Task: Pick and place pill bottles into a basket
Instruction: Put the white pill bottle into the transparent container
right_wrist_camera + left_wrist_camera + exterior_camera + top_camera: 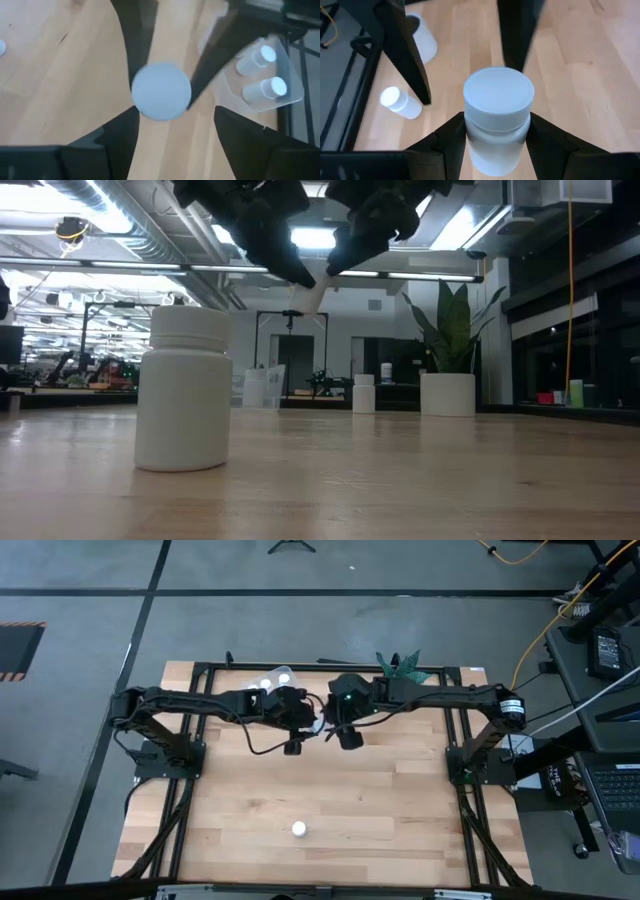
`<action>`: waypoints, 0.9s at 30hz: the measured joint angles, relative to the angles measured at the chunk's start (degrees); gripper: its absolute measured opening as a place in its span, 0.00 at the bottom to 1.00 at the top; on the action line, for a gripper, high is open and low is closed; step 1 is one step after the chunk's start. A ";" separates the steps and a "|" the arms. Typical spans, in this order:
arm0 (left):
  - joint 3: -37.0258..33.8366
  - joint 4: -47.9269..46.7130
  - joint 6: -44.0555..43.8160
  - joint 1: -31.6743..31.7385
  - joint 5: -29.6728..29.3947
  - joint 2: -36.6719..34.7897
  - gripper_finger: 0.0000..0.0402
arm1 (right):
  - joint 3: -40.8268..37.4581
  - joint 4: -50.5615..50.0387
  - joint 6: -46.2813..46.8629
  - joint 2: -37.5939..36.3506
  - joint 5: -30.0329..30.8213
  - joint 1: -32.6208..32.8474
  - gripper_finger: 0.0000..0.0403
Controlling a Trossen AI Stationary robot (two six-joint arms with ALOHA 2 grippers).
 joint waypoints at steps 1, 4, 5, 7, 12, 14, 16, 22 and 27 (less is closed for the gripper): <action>0.00 -0.14 0.00 0.00 0.01 -0.55 0.43 | 0.00 -0.16 -0.02 -0.34 0.02 -0.06 0.63; 0.00 -0.94 0.15 0.32 0.78 -2.54 0.43 | 0.00 -0.37 -0.39 -1.46 0.80 -0.14 0.57; 0.00 -1.21 0.13 0.58 0.84 -3.15 0.43 | 0.00 -0.49 -0.80 -1.93 1.22 -0.14 0.54; 0.00 -1.87 0.15 1.38 0.79 -4.29 0.43 | 0.00 -1.12 -1.72 -2.48 2.14 -0.31 0.46; -1.21 -1.60 0.09 4.37 0.75 -6.98 0.43 | 0.00 -5.96 -0.92 -3.02 1.42 -2.32 0.16; -2.71 -1.13 -0.91 6.09 0.78 -8.17 0.43 | -0.91 -6.46 0.03 -3.03 -2.49 -3.46 0.04; -4.24 -0.29 -1.40 7.65 0.93 -9.27 0.43 | -3.10 -4.72 1.23 -3.04 -6.18 -4.19 0.03; -9.91 4.05 -2.42 11.28 2.93 -12.32 0.43 | -11.29 2.57 2.89 -3.04 -5.50 -6.33 0.01; -14.27 7.43 -3.48 14.52 4.87 -14.54 0.43 | -19.42 8.98 5.52 -5.93 -5.53 -7.10 0.01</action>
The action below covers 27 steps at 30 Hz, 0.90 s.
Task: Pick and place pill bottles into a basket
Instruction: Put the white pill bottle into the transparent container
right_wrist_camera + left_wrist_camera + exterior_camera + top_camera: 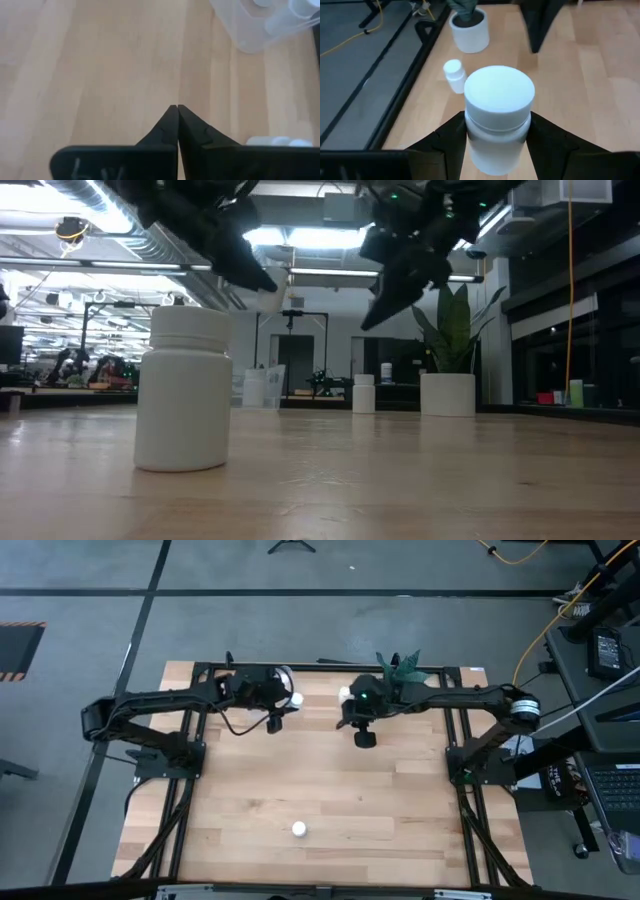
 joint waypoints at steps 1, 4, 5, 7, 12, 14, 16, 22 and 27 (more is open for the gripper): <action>-0.93 0.96 0.00 0.68 0.10 -0.44 0.43 | -2.16 2.23 0.50 -1.16 -0.16 -0.04 0.01; -3.47 3.13 -0.05 3.01 0.84 -2.01 0.43 | -9.17 10.03 2.98 -5.33 -0.11 -0.10 0.00; -4.35 4.19 -0.08 3.81 1.74 -2.51 0.43 | -11.47 13.07 3.62 -6.64 -0.08 -0.12 0.00; -5.71 5.26 -0.66 5.40 4.35 -3.48 0.43 | -16.07 18.53 5.85 -8.89 -0.14 0.03 0.01; -7.64 5.53 -1.12 7.85 6.60 -5.60 0.43 | -25.86 32.85 11.31 -11.32 -0.64 1.68 0.00; -8.36 5.37 -0.78 8.28 6.72 -6.18 0.43 | -29.47 39.19 13.59 -11.29 -0.62 2.73 0.00; -8.94 5.10 -0.62 8.67 6.98 -6.67 0.43 | -33.15 45.69 15.60 -11.29 -0.65 3.86 0.01; -8.99 5.51 0.24 8.75 7.60 -6.56 0.43 | -40.81 63.88 17.41 -11.27 -0.58 5.98 0.00; -8.99 5.35 -0.28 8.75 8.49 -6.56 0.43 | -41.54 67.16 16.69 -11.28 -0.40 5.95 0.01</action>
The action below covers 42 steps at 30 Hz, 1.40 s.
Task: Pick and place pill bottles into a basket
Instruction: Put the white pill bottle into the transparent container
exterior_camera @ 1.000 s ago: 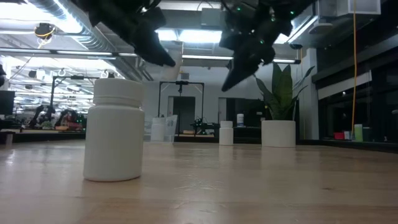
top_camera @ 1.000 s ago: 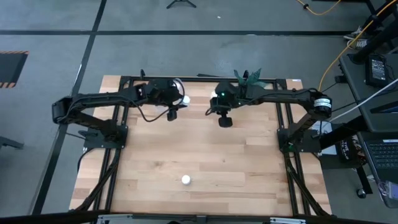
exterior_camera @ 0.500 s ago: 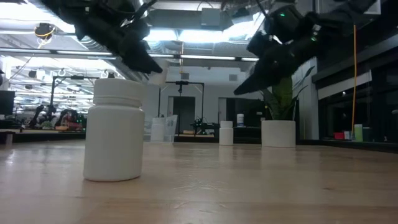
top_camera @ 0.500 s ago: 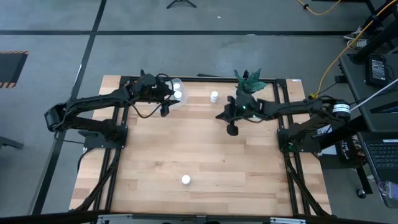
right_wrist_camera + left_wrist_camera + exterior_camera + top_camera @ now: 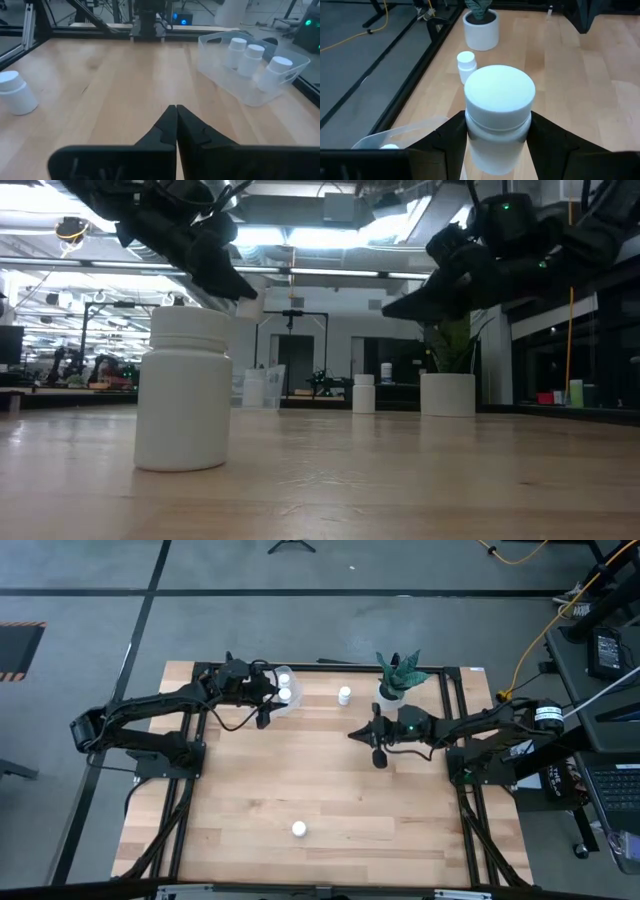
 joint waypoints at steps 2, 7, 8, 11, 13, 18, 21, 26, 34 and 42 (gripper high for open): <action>0.00 -0.02 -0.04 0.00 0.09 0.00 0.43 | 0.03 0.02 -0.13 0.01 -0.01 0.01 0.01; 0.00 0.09 0.22 0.00 0.13 0.00 0.43 | 0.07 0.01 -0.14 0.01 -0.02 0.01 0.01; 0.00 0.21 -0.13 0.00 0.15 0.00 0.43 | 0.07 -0.01 -0.11 0.01 -0.02 0.01 0.01; 0.00 0.33 -0.66 -0.01 0.14 0.00 0.43 | 0.07 -0.03 0.00 0.01 -0.02 0.01 0.01; 0.00 0.83 -1.22 -0.02 -0.60 0.12 0.43 | 0.07 -0.07 -0.13 0.01 -0.02 0.01 0.01; 0.00 1.81 -2.11 0.00 -2.16 0.15 0.43 | 0.07 -0.09 -0.33 0.01 -0.02 -0.02 0.01; -0.02 2.50 -1.66 0.32 -2.14 0.25 0.43 | 0.07 -0.09 -0.40 0.01 -0.02 -0.02 0.01; -3.86 10.11 -2.35 2.34 -2.16 2.81 0.43 | 0.09 -0.07 -1.45 0.01 -0.04 -0.02 0.01; -6.56 20.51 -4.56 6.61 -2.23 8.81 0.43 | 0.09 -0.03 -1.40 0.01 -0.02 -0.02 0.01; -6.56 24.63 -4.28 7.41 -2.25 16.52 0.43 | 0.13 -0.01 -1.49 0.01 -0.02 -0.02 0.01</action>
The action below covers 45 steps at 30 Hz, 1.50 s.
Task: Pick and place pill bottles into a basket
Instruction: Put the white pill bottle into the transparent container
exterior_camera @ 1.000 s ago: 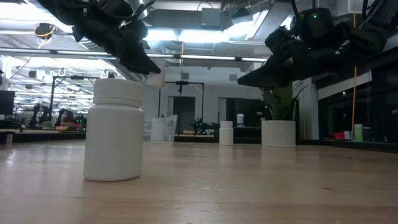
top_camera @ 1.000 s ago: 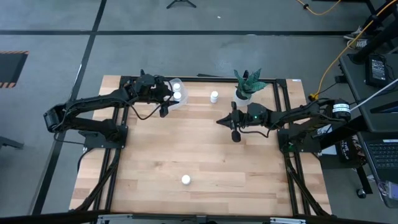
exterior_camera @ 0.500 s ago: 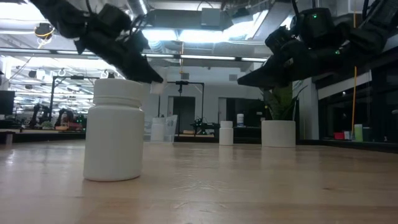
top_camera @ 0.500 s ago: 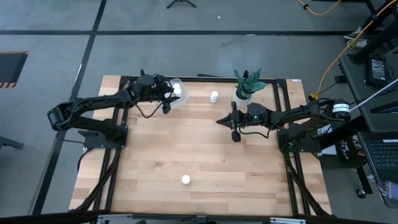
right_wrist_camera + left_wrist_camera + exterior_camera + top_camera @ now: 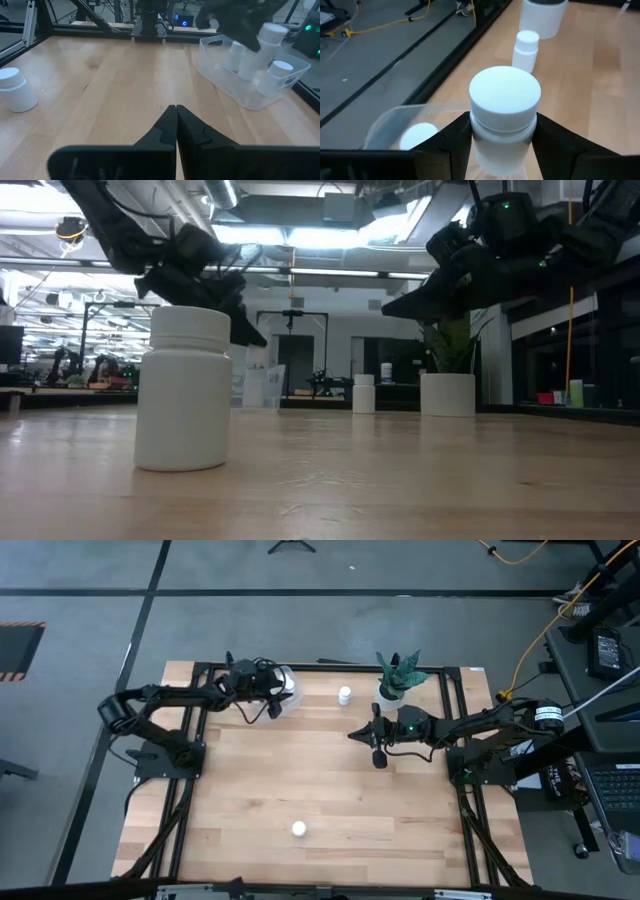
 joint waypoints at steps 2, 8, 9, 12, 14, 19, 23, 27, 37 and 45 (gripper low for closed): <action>0.00 2.26 0.00 -0.02 -0.68 2.06 0.43 | 0.00 0.00 -0.02 0.00 0.00 0.00 0.01; 0.02 5.23 0.16 -0.01 -3.39 5.74 0.43 | 0.00 0.00 -0.13 0.01 0.00 0.00 0.01; 0.02 5.27 0.16 -0.02 -3.39 5.96 0.43 | 0.00 0.00 -0.15 0.02 0.00 0.00 0.01; 0.02 5.15 0.15 -0.02 -3.74 6.61 0.43 | 0.00 0.00 -0.16 0.02 0.00 0.00 0.01; 0.02 5.30 0.14 -0.02 -4.30 6.59 0.43 | 0.00 0.00 -0.17 0.02 0.00 0.00 0.01; 0.02 4.55 0.11 -0.02 -4.50 6.63 0.43 | 0.00 0.00 -0.17 0.02 0.00 0.00 0.01; 0.02 4.29 -0.28 -0.02 -5.88 8.42 0.43 | 0.00 0.00 -0.17 0.02 0.00 0.00 0.01; 0.02 5.99 -0.33 -0.20 -6.43 11.02 0.43 | 0.00 0.00 -0.16 0.02 0.01 0.00 0.01; 0.04 8.53 0.21 -0.22 -7.56 13.29 0.43 | 0.00 0.00 -0.15 0.04 0.79 0.00 0.01; 0.07 8.40 0.57 -0.22 -7.45 13.36 0.43 | 0.00 0.00 -0.15 0.04 1.03 0.00 0.01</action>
